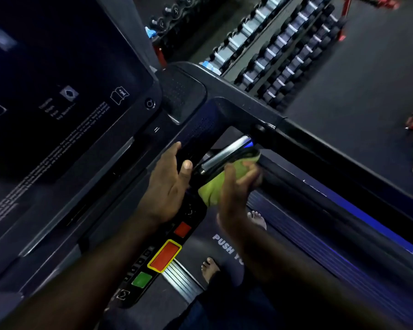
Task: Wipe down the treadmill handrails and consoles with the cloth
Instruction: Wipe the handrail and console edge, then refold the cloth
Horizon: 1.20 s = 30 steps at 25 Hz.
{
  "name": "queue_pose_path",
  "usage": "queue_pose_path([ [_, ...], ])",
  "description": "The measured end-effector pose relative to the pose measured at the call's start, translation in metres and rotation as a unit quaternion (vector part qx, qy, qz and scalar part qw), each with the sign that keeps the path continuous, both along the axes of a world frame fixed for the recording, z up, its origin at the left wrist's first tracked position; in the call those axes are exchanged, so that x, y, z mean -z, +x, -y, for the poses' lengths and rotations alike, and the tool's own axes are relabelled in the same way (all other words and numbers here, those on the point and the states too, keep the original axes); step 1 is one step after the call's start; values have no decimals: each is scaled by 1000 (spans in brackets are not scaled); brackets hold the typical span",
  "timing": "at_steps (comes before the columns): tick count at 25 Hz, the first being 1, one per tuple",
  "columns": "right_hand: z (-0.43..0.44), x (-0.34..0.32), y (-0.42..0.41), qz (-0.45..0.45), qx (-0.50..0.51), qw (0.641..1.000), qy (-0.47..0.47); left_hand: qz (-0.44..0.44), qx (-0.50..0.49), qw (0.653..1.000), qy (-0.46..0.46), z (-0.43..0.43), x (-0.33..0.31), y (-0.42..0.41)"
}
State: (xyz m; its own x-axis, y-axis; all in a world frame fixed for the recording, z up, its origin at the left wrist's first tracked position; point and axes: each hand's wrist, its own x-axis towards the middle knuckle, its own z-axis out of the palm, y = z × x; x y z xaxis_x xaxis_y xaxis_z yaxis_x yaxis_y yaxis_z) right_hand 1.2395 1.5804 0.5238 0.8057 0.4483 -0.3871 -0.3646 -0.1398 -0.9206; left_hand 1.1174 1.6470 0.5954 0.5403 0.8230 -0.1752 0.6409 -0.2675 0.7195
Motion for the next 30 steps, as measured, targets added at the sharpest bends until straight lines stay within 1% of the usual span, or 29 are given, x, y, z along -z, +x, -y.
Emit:
queue_pose_path([
  [1, 6, -10, -6, -118, 11, 993, 25, 13, -9, 1000, -7, 1, 0, -2],
  [2, 7, -10, 5, -199, 18, 979, 46, 20, -11, 1000, -10, 1, 0, -2],
  [3, 6, -5, 28, -265, -1, 962, 69, 23, -10, 1000, -15, 2, -1, -1],
  [4, 0, 2, 56, -311, -9, 945, 105, 18, -10, 1000, -21, 2, -2, -1],
  [6, -15, 4, 86, -364, -18, 917, 160, 9, -10, 999, -31, 1, -3, -1],
  [7, -16, 7, 89, -383, -32, 911, 149, 15, -14, 999, -34, 1, -4, -1],
  [8, -13, 14, 79, -380, -71, 915, 118, 26, -20, 999, -29, 0, -3, -1],
  [9, -6, 15, 64, -387, -129, 909, 88, 36, -28, 999, -14, 0, -3, -1],
  [10, 0, 19, 55, -385, -177, 903, 66, 38, -37, 999, 8, 0, -3, 0],
  [11, 5, 18, 55, -375, -201, 904, 43, 28, -47, 998, 30, 0, -3, 2],
  [12, 2, 23, 64, -366, -209, 906, 39, 6, -58, 997, 43, -1, -1, 4],
  [15, -10, 16, 87, -354, -183, 916, 42, -60, -80, 993, 54, -1, 2, 7],
  [17, -3, -3, 78, -332, -220, 917, 13, -77, -91, 990, 75, 0, 3, 8],
  [19, 18, -27, 64, -269, -295, 917, -12, -90, -108, 987, 76, 0, 2, 9],
  [20, 30, -35, 64, -254, -318, 913, -31, -97, -118, 986, 69, -2, 2, 9],
  [21, 39, -45, 67, -229, -320, 918, -51, -96, -132, 984, 66, -4, 2, 7],
  [22, 44, -60, 77, -185, -318, 928, -61, -89, -146, 983, 71, -6, 2, 5],
  [24, 33, -97, 97, -70, -346, 935, -25, -74, -181, 977, 89, -7, 1, 1],
  [25, 17, -113, 107, 1, -371, 928, 12, -71, -204, 971, 106, -7, 1, -1],
  [26, -5, -131, 114, 96, -401, 910, 50, -71, -230, 962, 127, -7, 1, -4],
  [27, -32, -141, 120, 225, -421, 876, 72, -71, -261, 953, 137, -6, 0, -8],
  [28, -62, -149, 125, 370, -445, 809, 100, -72, -299, 942, 131, -7, 0, -12],
  [29, -91, -150, 131, 508, -477, 705, 134, -76, -335, 932, 114, -7, -1, -15],
  [30, -119, -141, 138, 595, -529, 583, 163, -81, -363, 923, 97, -6, -1, -18],
])
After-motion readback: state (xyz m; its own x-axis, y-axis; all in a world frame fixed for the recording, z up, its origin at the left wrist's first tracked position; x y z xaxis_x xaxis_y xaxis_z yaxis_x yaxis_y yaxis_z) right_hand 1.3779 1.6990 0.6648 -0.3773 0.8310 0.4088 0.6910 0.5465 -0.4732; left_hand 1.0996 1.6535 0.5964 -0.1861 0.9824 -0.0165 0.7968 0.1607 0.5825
